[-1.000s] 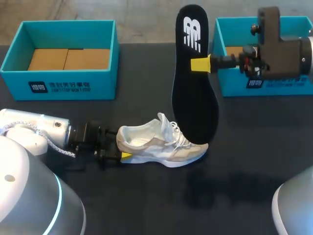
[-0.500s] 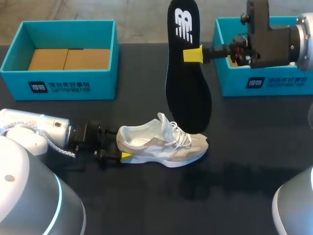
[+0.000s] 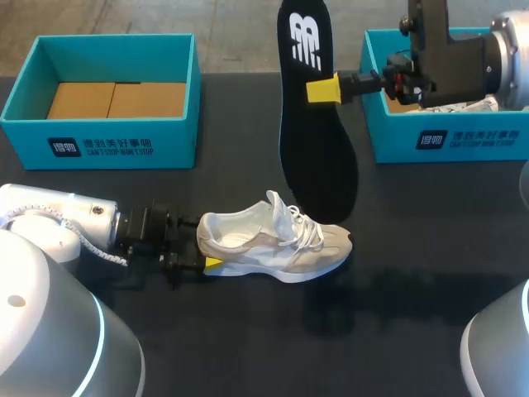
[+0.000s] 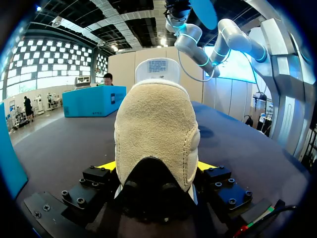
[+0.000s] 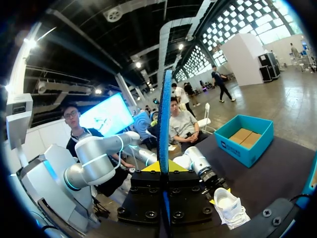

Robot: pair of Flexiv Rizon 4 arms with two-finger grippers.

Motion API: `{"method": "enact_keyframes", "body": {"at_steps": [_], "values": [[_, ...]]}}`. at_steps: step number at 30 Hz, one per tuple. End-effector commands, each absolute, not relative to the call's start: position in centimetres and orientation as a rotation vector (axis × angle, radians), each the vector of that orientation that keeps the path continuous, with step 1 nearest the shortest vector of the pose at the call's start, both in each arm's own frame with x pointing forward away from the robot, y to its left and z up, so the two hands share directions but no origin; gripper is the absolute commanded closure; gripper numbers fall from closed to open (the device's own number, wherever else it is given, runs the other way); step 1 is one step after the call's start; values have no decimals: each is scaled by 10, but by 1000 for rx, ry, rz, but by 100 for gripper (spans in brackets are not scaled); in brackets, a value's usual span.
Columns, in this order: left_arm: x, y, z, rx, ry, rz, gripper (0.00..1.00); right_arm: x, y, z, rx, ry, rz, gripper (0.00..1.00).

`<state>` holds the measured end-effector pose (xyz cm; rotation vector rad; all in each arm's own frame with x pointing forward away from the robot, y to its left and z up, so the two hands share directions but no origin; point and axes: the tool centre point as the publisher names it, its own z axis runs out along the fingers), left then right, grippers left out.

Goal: Take the shoe out of the shoebox, open the shoe tongue, remove and reinsert the insole, then place the shoe into the shoebox

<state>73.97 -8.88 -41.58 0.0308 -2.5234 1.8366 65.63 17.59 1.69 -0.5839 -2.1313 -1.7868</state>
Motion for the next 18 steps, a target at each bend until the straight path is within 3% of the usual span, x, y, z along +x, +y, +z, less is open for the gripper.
{"method": "enact_keyframes", "body": {"at_steps": [1, 18], "values": [[738, -89, -418, 31, -2524, 1838, 100, 662, 178, 17, -559, -2106, -1773, 100], [738, -89, -418, 31, -2524, 1838, 100, 651, 180, 9, -618, -2091, -1731, 100]]}}
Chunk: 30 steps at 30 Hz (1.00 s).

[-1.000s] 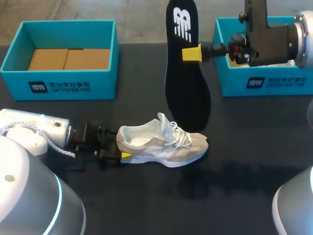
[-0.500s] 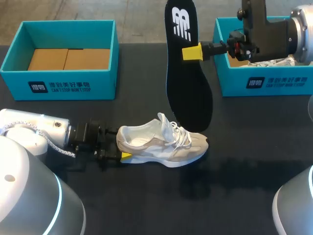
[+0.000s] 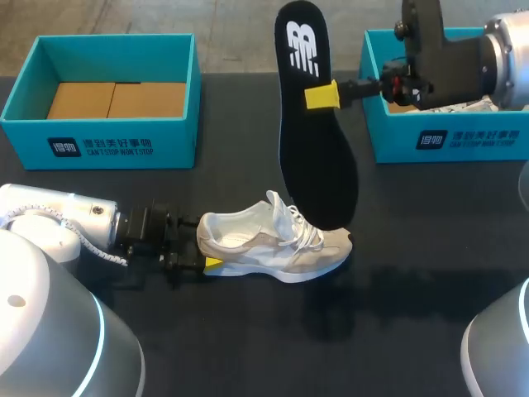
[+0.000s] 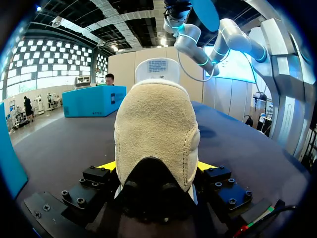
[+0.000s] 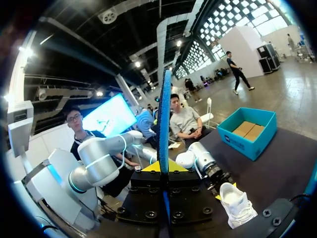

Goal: Take the shoe out of the shoebox, open the shoe tongue, remove and reinsert the insole, then place the shoe into the shoebox

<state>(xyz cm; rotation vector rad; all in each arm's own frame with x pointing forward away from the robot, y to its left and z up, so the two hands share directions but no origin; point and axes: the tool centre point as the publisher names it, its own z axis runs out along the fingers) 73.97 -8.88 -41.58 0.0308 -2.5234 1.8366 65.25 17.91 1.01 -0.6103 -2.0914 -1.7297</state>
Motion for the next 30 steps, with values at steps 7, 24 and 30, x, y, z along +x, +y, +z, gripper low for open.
{"method": "enact_keyframes", "body": {"at_steps": [7, 24, 30], "values": [[738, -89, -418, 31, -2524, 1838, 100, 651, 180, 9, -618, -2091, -1731, 100], [738, -89, -418, 31, -2524, 1838, 100, 651, 180, 9, -618, -2091, -1731, 100], [738, -89, -418, 31, -2524, 1838, 75, 651, 180, 9, -618, -2091, -1731, 100]]}}
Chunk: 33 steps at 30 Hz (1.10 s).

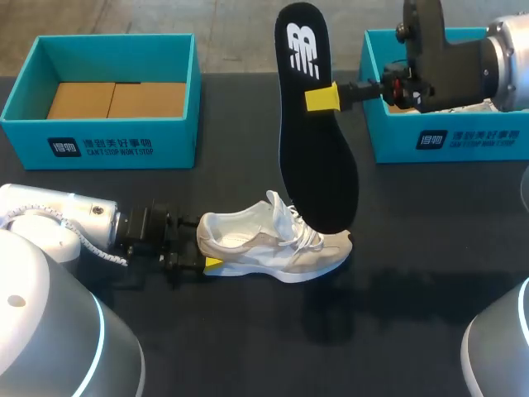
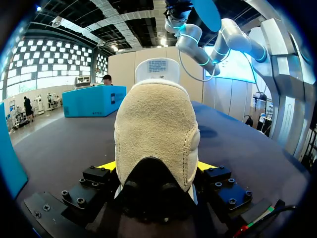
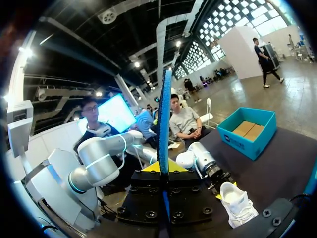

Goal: Take the shoe out of the shoebox, open the shoe tongue, remove and reinsert the insole, then place the shoe into the shoebox

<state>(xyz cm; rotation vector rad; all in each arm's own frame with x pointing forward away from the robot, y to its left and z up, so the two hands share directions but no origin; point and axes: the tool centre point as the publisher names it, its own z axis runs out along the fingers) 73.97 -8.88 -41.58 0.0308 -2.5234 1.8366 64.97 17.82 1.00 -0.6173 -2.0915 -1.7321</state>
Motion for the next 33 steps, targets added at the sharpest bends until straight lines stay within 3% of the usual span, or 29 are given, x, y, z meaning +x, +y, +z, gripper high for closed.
{"method": "enact_keyframes", "body": {"at_steps": [1, 2, 19, 33], "values": [[738, -89, -418, 31, -2524, 1838, 16, 651, 180, 9, -618, -2091, -1731, 100], [738, -89, -418, 31, -2524, 1838, 0, 651, 180, 9, -618, -2091, -1731, 100], [743, -67, -400, -1, -2582, 1738, 0, 651, 180, 9, -618, -2091, -1731, 100], [744, -48, -368, 19, -2739, 1408, 0, 651, 180, 9, -618, -2091, -1731, 100]]}}
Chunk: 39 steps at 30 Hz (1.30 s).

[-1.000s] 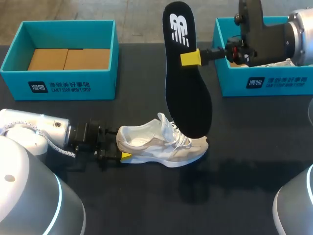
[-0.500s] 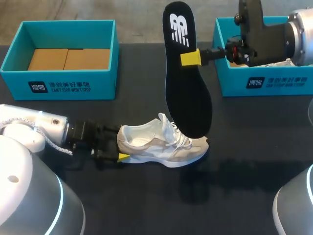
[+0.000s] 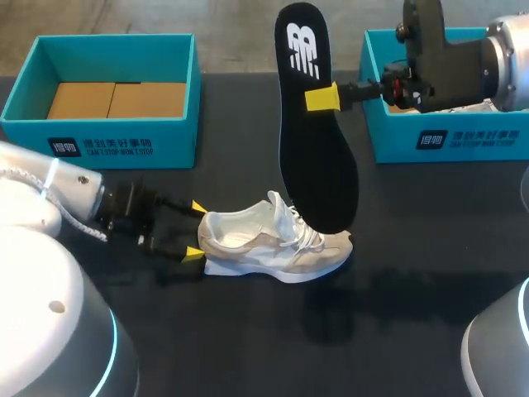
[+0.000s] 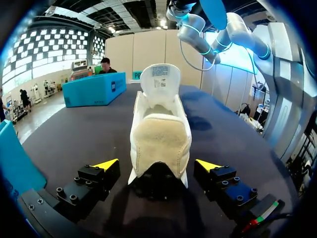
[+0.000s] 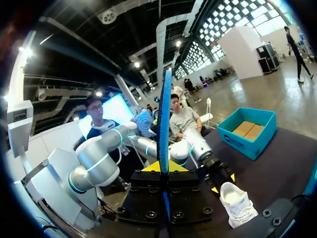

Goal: Take the shoe out of the shoebox, open the shoe tongue, remove and reinsert the insole, then place the shoe into the shoebox

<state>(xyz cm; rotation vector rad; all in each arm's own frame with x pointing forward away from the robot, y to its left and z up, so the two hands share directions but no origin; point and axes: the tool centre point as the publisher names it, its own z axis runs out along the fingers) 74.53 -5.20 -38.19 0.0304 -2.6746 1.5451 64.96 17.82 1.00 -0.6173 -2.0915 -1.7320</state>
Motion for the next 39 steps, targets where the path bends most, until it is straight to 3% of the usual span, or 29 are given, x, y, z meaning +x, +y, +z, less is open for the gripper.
{"method": "enact_keyframes", "body": {"at_steps": [1, 39], "values": [[744, -47, -367, 14, -2749, 1379, 0, 651, 180, 9, -618, -2091, -1731, 100], [742, -74, -311, -184, -2998, 499, 0, 651, 180, 9, -618, -2091, -1731, 100]]}}
